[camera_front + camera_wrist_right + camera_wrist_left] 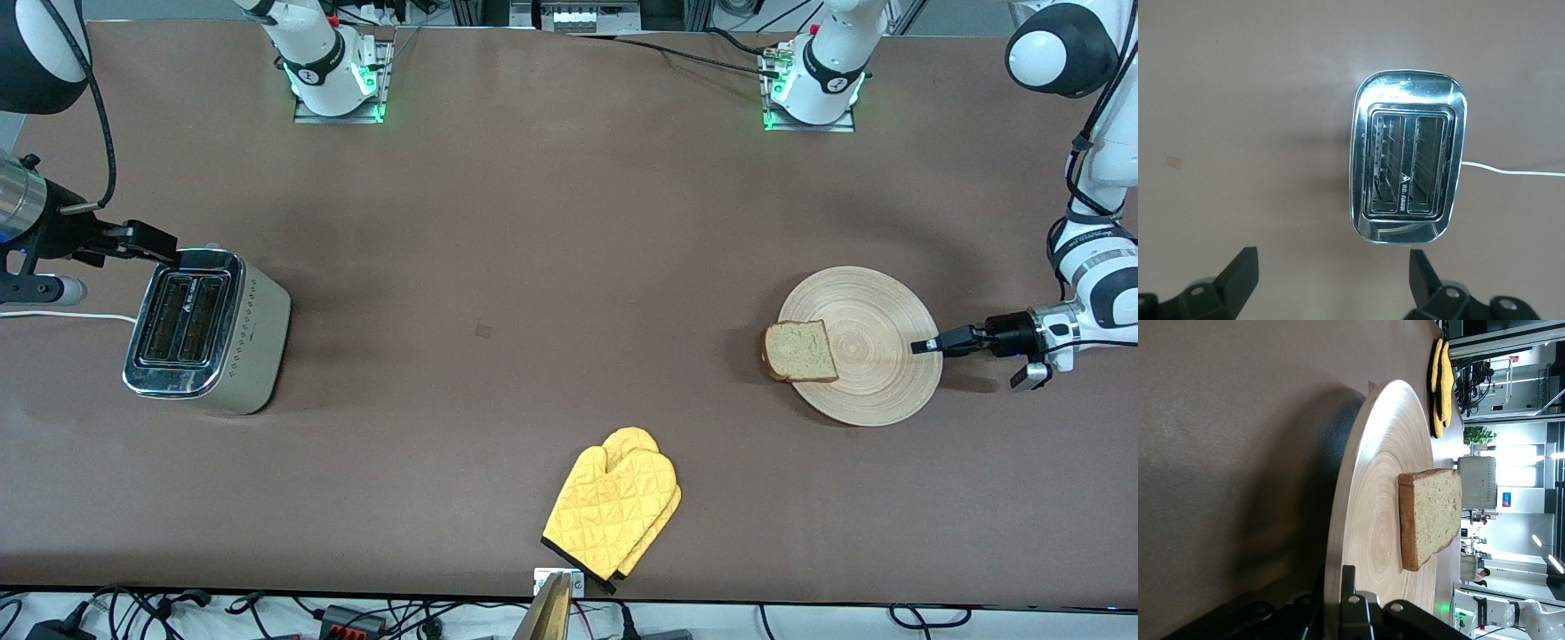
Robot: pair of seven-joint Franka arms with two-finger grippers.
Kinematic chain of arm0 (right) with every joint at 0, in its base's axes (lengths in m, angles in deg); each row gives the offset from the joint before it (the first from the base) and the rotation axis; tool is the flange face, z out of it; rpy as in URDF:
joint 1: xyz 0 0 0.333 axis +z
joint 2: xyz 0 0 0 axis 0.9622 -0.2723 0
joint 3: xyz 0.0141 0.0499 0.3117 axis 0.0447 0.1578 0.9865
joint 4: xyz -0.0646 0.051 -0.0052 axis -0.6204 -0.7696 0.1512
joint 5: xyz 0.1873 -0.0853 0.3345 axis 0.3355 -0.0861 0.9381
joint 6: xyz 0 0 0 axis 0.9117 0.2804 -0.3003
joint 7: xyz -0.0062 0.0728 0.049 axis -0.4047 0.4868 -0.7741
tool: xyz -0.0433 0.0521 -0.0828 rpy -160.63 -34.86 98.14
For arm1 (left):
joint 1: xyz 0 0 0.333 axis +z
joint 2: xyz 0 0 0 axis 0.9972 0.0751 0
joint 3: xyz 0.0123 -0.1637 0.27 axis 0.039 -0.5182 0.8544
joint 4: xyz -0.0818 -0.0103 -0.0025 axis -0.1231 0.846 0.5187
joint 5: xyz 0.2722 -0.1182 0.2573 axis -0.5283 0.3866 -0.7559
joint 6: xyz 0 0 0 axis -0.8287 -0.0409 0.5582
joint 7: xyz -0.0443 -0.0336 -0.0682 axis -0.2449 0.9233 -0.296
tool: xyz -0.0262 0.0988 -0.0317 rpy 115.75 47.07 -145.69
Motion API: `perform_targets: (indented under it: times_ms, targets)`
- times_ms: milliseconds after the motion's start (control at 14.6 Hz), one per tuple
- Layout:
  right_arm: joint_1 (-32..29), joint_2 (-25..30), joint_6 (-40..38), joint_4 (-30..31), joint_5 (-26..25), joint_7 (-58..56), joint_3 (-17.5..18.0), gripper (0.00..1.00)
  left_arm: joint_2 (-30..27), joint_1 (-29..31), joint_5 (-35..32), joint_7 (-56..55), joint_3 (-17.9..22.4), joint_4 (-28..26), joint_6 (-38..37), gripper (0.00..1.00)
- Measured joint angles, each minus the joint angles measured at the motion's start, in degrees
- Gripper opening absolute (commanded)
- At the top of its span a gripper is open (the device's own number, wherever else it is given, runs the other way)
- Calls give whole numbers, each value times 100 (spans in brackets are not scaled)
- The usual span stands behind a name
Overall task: Move plate and put bread in toaster
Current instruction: 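Push the wooden plate with the left gripper toward the toaster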
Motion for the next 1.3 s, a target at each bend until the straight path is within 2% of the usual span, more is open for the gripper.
perform_targets:
  times_ms: [275, 549, 824, 1030, 1167, 1304]
  targets:
    - [-3, 0, -46, 0, 0, 0, -1, 100, -1, -194, -8, 8, -9, 23, -415, 1]
    - [-4, 0, -229, 0, 0, 2, -2, 100, -50, -817, 3, 10, -100, 74, -360, 1]
    - [-4, 3, -263, -1, 0, 2, -2, 100, -113, -1176, 4, 3, -856, -4, -331, 1]
    - [-2, 7, -264, -2, 0, 2, -1, 100, -112, -1655, 34, -8, -1090, -88, 177, 1]
    - [2, 8, -265, -3, 0, 2, 1, 100, -109, -1945, 508, -19, -1237, -361, 728, 1]
    - [4, 8, -266, -3, 1, 1, 2, 100, -107, -2102, 1005, -15, -1565, -688, 1343, 1]
